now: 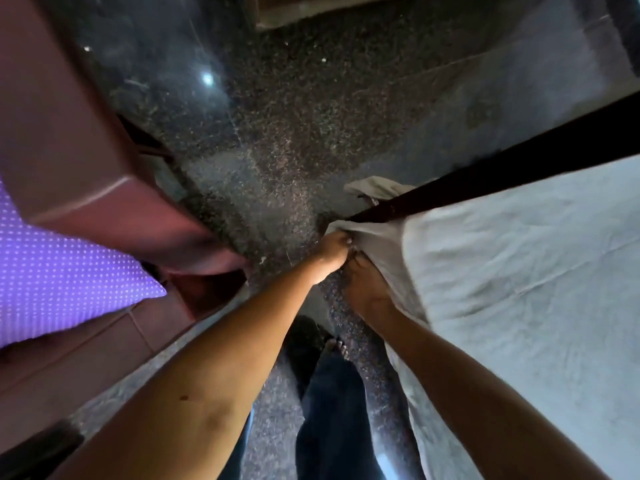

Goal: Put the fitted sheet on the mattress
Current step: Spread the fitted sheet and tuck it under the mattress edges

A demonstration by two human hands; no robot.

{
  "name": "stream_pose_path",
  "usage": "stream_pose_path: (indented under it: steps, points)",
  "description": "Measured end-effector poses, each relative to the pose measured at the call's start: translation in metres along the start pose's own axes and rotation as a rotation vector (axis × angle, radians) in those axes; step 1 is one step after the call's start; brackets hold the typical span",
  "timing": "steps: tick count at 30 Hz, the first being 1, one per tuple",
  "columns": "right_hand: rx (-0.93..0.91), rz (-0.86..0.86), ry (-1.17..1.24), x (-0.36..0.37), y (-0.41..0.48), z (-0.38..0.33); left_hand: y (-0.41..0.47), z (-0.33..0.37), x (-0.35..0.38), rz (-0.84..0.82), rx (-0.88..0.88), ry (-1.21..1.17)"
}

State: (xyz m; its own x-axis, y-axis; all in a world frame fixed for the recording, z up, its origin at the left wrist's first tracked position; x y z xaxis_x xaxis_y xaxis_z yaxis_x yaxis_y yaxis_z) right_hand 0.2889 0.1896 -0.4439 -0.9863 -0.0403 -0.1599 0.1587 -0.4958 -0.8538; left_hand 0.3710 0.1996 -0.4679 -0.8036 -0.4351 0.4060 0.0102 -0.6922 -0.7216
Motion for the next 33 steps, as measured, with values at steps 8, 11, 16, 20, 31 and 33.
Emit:
stream_pose_path:
  steps: [8, 11, 16, 20, 31, 33]
  points:
    - [0.031, 0.162, -0.662, -0.001, 0.004, -0.018, -0.017, -0.007, 0.011, 0.078, 0.004, -0.058]
    - [0.005, 0.232, -0.725, -0.017, -0.002, -0.02, -0.019, -0.005, 0.004, 0.112, 0.026, -0.077]
    - [-0.168, 0.279, -0.717, -0.012, 0.003, -0.032, -0.019, -0.005, 0.013, 0.141, 0.052, -0.052]
    - [-0.12, 0.236, -0.674, -0.01, 0.006, -0.027, -0.015, -0.008, 0.018, 0.128, 0.049, 0.031]
    - [-0.031, 0.034, -0.393, -0.055, -0.01, -0.006, -0.015, -0.007, 0.034, 0.095, -0.014, -0.315]
    - [0.011, -0.055, -0.415, -0.048, 0.004, -0.009, -0.01, -0.008, 0.028, 0.065, -0.036, -0.353]
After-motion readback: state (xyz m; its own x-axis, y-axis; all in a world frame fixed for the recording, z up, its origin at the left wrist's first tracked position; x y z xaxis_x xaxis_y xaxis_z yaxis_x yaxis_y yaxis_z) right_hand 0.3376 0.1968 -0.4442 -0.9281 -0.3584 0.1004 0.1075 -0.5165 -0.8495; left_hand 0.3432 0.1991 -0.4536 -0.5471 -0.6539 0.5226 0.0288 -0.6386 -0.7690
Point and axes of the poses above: each hand's wrist, its own y-axis towards the middle knuckle, its own x-axis out of the palm, z = x × y, the point moved 7 cm from there along y, towards the middle knuckle, and after that the axes turned 15 degrees about -z, right-handed, at the moved point
